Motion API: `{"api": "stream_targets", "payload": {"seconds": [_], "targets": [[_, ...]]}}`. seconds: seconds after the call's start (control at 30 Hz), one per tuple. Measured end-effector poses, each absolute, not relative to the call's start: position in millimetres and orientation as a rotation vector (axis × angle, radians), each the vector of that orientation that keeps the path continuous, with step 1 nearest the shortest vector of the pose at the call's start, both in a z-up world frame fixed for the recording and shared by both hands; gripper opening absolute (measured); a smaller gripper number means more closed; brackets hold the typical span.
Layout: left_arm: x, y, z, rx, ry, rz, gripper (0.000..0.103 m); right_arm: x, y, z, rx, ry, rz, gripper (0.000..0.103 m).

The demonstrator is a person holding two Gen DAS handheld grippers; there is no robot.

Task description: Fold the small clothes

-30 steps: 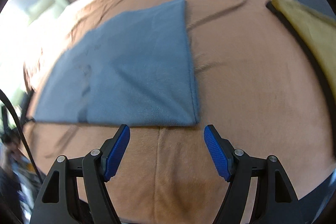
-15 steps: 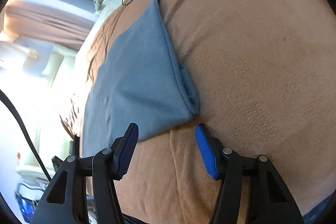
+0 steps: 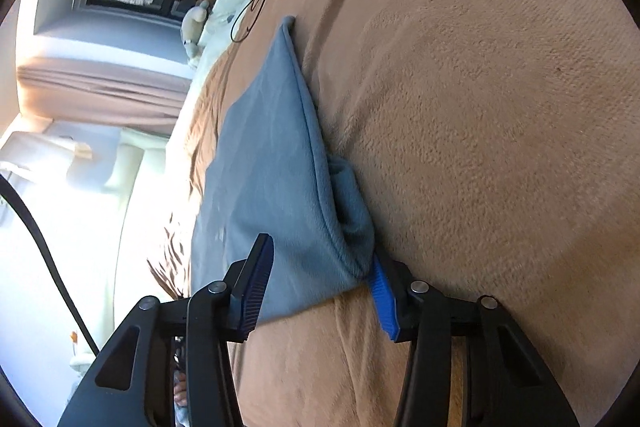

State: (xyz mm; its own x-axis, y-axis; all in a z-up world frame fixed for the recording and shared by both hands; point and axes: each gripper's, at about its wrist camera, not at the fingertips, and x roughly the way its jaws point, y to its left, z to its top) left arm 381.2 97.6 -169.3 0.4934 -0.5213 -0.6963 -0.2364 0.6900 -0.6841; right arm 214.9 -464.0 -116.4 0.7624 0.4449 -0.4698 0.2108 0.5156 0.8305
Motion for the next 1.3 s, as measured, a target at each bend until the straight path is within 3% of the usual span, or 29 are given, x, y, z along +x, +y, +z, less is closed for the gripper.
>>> {"api": "stream_targets", "payload": {"seconds": [0.03, 0.17, 0.2, 0.57, 1.3], "targets": [[381, 97, -169, -0.820, 1.073, -0.186, 0.045, 215, -465, -119, 1.049, 0.722, 0.149, 0.034], [381, 101, -174, -0.836, 1.069, -0.163, 0.011, 210, -464, -121, 1.057, 0.725, 0.133, 0.013], [382, 102, -174, -0.834, 1.065, -0.162, 0.009, 206, -464, -119, 1.053, 0.727, 0.131, 0.008], [376, 121, -128, -0.791, 0.962, -0.129, 0.005, 193, -440, -69, 0.920, 0.653, 0.132, 0.003], [287, 152, -99, -0.759, 0.937, -0.129, 0.005, 140, -422, -60, 0.843, 0.722, 0.188, 0.003]]}}
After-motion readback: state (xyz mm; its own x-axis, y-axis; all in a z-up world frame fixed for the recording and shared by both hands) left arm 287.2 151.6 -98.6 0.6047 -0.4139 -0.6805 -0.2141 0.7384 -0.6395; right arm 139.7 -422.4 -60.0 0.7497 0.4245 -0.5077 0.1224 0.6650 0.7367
